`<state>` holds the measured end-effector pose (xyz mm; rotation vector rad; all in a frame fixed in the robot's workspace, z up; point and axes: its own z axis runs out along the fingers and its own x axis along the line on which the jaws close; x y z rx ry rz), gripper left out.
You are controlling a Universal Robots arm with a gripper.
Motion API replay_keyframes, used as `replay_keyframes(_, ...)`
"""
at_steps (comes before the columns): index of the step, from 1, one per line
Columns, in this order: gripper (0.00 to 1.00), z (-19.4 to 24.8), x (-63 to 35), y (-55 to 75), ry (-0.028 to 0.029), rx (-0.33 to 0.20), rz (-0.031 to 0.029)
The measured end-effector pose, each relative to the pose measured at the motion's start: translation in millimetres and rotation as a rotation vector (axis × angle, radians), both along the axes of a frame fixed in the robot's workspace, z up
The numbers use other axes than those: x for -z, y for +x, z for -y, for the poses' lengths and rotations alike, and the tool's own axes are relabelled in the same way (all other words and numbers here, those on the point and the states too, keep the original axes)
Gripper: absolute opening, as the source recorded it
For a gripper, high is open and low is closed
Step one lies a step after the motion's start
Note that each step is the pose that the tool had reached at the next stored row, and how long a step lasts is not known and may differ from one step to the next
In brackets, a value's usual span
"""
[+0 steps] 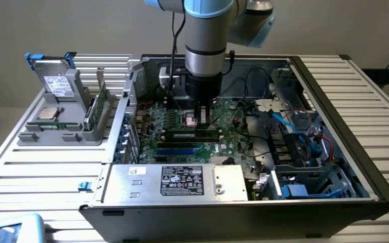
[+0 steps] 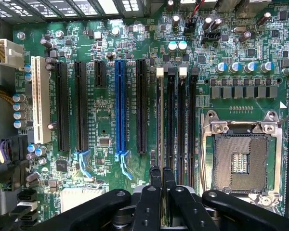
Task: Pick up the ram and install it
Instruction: 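Insert the ram into the slot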
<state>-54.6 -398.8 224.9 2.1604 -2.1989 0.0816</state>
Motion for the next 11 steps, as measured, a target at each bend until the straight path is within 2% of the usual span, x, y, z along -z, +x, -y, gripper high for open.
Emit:
replay_keyframes(3, 0.15, 0.0, 0.0, 0.0, 0.0001, 0.0, 0.0)
replay_keyframes(4, 0.22, 0.0, 0.0, 0.0, 0.0002, 0.0, 0.0001)
replay_keyframes(6, 0.22, 0.0, -2.5, 0.0, 0.0002, 0.0, 0.0001)
replay_keyframes(11, 0.22, 0.0, -24.8, 4.0, 0.0, 0.0, -0.0005)
